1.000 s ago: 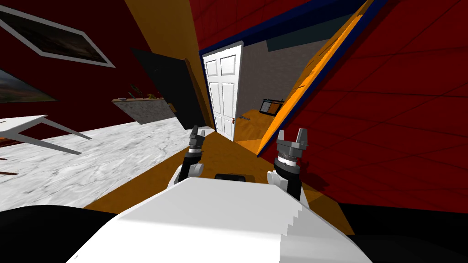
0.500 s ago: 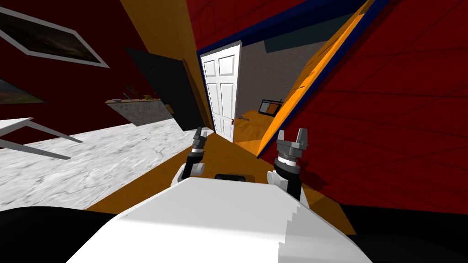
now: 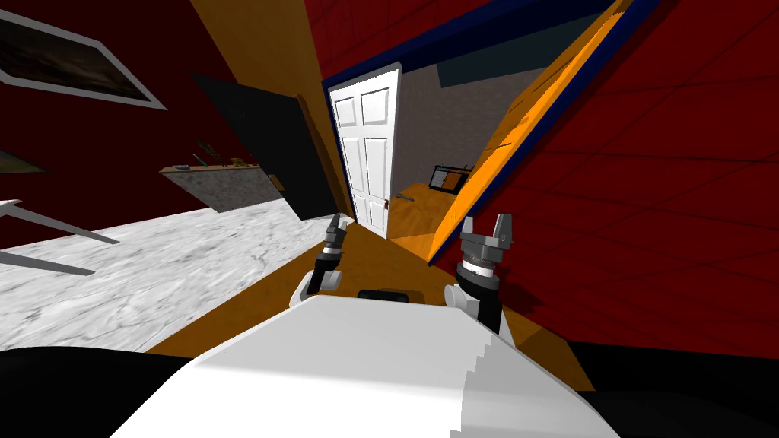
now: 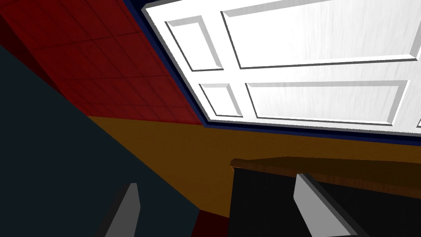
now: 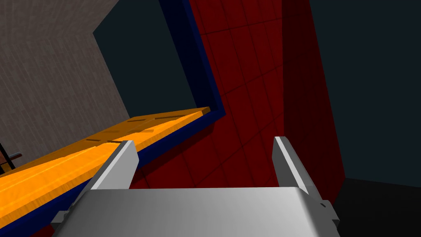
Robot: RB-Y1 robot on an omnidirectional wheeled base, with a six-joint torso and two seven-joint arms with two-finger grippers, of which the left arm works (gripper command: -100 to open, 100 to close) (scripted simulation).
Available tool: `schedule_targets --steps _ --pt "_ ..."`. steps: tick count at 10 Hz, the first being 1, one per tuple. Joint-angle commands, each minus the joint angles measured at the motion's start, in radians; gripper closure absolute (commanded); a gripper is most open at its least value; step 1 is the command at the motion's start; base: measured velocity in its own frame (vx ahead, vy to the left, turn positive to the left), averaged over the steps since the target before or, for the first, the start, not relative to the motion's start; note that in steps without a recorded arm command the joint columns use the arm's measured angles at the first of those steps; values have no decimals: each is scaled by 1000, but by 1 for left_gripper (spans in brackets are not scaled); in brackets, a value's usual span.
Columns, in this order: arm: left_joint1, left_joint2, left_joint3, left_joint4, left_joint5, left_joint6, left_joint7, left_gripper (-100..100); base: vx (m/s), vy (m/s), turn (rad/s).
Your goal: Push the door open
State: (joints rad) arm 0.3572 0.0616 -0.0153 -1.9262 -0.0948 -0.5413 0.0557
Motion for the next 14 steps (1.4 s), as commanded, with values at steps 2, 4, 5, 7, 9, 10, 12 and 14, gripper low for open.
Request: schedule_targets --steps 2,4,5,7,9,10,12,14 --pt "-20 7 1 52 -8 -13 5 -100 86 11 -39" --pt "-38 13 2 95 -14 -22 9 -100 103 23 -43" --pt "-47 15 3 117 -17 -27 12 -100 109 28 -39" --pt "-66 20 5 162 -24 -36 16 -100 96 30 -40" --pt "-84 25 7 206 -30 -46 21 -100 91 40 -44" --pt "-94 27 8 230 -33 -51 24 -100 86 21 -41" --pt "-114 30 10 277 -40 -61 29 -100 99 25 -46" --pt "-134 33 12 324 -47 -71 33 -100 89 39 -50"
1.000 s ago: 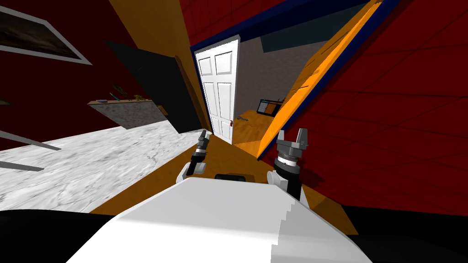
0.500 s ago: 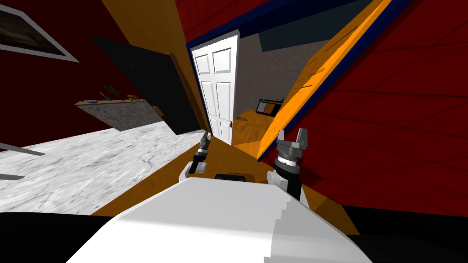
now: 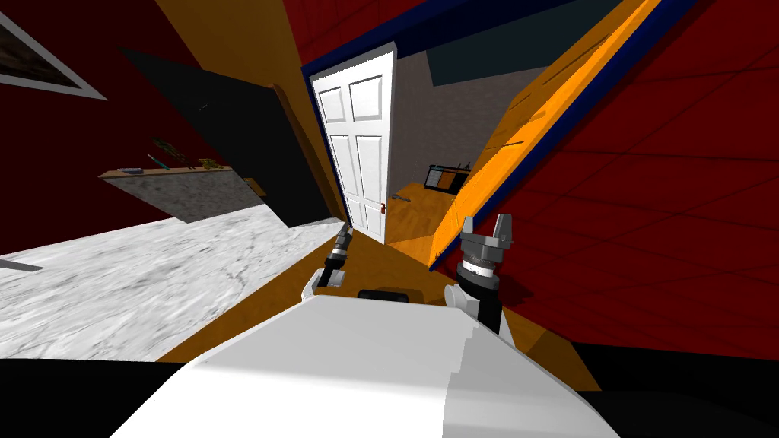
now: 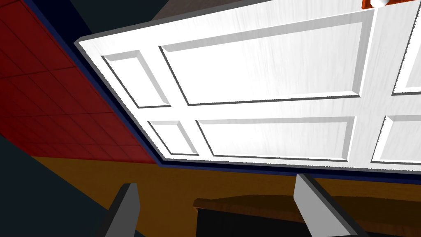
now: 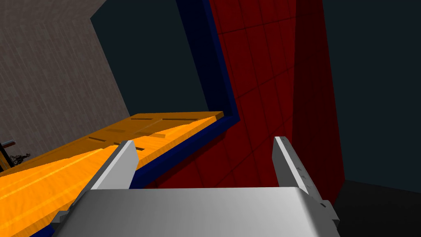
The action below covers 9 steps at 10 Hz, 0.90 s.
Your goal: Push the door open
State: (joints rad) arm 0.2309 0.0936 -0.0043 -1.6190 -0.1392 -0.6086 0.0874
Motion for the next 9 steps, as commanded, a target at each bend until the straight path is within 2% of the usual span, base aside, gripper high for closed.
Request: schedule_targets --steps 1,9 --pt "-18 3 2 40 -5 -9 4 -100 108 31 -39" --pt "-99 8 10 234 -33 -51 25 -100 95 36 -46"
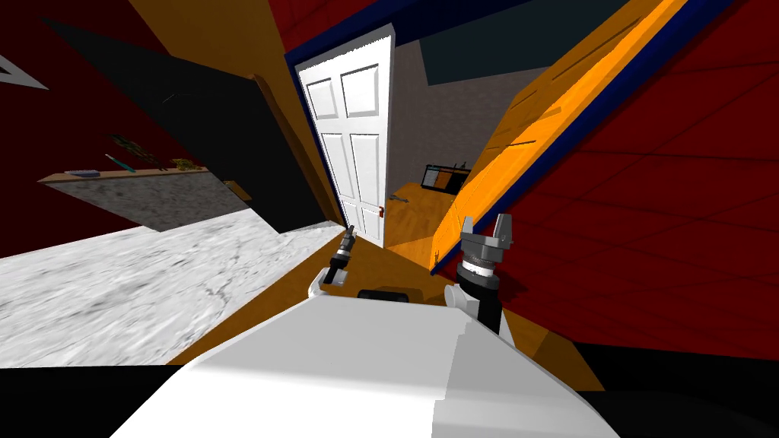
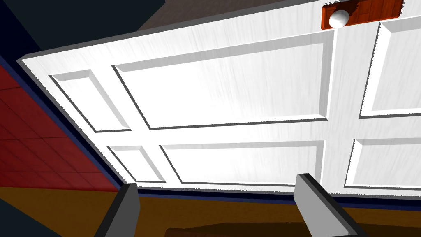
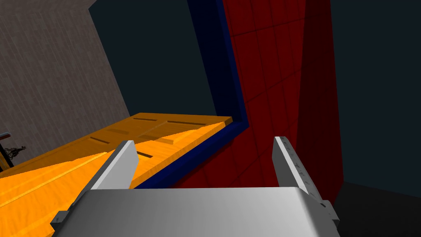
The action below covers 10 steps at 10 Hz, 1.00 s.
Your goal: Push the door open
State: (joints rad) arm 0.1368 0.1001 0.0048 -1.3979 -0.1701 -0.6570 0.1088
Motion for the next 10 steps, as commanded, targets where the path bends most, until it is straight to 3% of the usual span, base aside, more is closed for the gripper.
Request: schedule_targets --steps 1,10 --pt "-16 1 2 38 -5 -7 6 -100 106 31 -44" --pt "-106 -4 11 253 -36 -54 28 -100 92 38 -48"
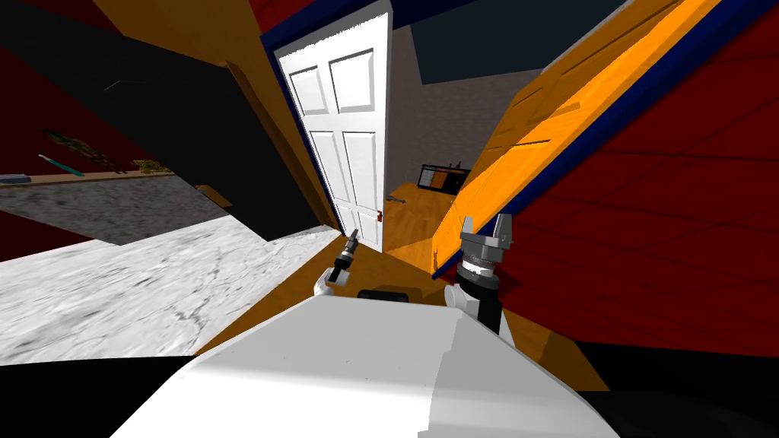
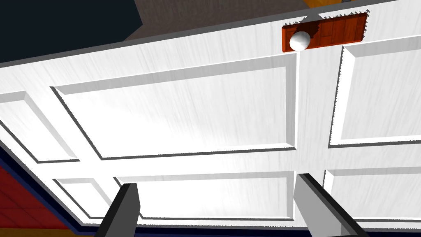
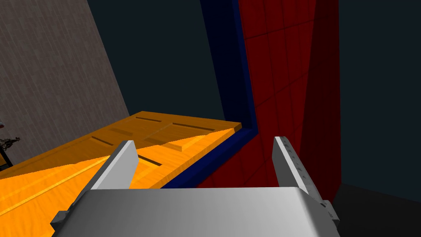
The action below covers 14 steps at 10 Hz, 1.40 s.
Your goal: Push the door open
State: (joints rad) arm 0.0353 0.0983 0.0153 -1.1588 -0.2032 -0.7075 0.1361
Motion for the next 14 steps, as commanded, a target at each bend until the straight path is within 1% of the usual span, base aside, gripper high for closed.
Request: schedule_targets --steps 1,8,12,13,14 --pt "-15 -3 1 37 -6 -8 4 -100 96 39 -40" --pt "-80 -15 8 193 -28 -42 20 -100 91 42 -42" --pt "-114 -24 11 274 -39 -59 28 -100 87 41 -38" --pt "-131 -29 12 314 -45 -68 33 -100 116 70 -59" --pt "-139 -32 13 333 -48 -72 34 -100 132 43 -70"
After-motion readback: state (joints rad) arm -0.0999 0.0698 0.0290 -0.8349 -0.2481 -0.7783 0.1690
